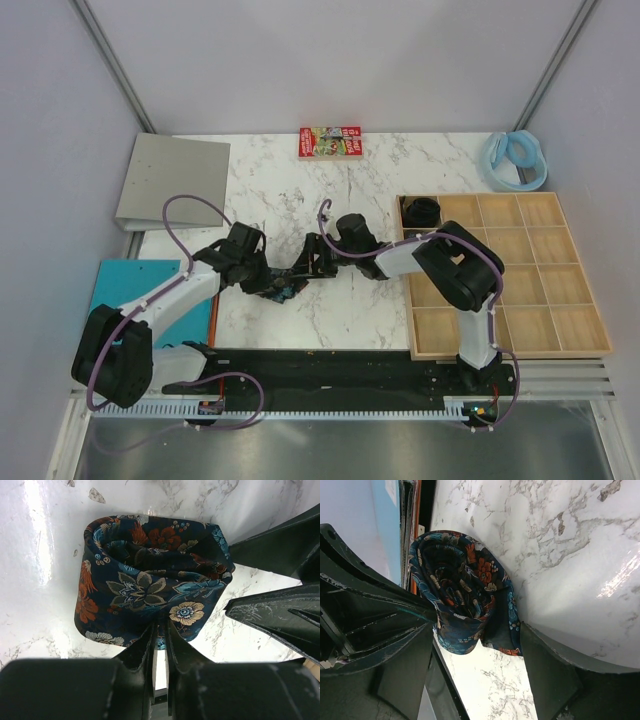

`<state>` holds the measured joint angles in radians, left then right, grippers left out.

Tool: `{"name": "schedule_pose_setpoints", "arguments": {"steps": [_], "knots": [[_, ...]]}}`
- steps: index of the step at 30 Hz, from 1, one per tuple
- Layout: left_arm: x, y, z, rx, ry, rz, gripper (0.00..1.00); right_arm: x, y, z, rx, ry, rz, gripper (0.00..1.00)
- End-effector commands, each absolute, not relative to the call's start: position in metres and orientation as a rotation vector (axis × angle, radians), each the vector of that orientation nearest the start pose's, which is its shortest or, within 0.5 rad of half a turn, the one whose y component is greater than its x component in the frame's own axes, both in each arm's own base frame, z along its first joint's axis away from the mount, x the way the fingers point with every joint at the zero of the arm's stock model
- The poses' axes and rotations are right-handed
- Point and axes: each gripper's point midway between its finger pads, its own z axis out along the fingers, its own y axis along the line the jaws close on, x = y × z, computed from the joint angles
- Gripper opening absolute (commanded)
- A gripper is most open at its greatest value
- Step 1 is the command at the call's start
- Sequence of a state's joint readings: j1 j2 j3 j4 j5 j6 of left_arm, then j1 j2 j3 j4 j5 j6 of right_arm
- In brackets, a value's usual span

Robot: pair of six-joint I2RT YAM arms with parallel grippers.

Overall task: Roll the ties
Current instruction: Pick up the tie at the center of the board.

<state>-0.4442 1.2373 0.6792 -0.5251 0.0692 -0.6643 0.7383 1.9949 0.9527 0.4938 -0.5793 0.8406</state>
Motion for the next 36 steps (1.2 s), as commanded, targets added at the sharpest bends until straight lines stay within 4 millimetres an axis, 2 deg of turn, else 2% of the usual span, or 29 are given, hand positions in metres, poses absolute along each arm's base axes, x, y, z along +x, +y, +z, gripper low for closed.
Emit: {"name": "schedule_pose_setpoints", "arguments": {"steps": [1, 10, 18, 31, 36], "knots": [[0.222, -0.139, 0.042, -0.326, 2.700, -0.391, 0.16, 0.236, 0.395, 0.005, -0.266, 2.558, 1.412, 0.78], [0.223, -0.137, 0.038, -0.331, 2.706, -0.367, 0.16, 0.220, 0.410, 0.010, -0.272, 2.546, 1.494, 0.76], [0.223, -0.136, 0.036, -0.334, 2.708, -0.356, 0.15, 0.218, 0.419, 0.013, -0.235, 2.520, 1.543, 0.72], [0.222, -0.135, 0.035, -0.328, 2.709, -0.353, 0.15, 0.220, 0.424, 0.005, -0.122, 2.521, 1.520, 0.54], [0.223, -0.135, 0.034, -0.335, 2.706, -0.351, 0.15, 0.216, 0.432, 0.008, -0.088, 2.503, 1.559, 0.50]]}}
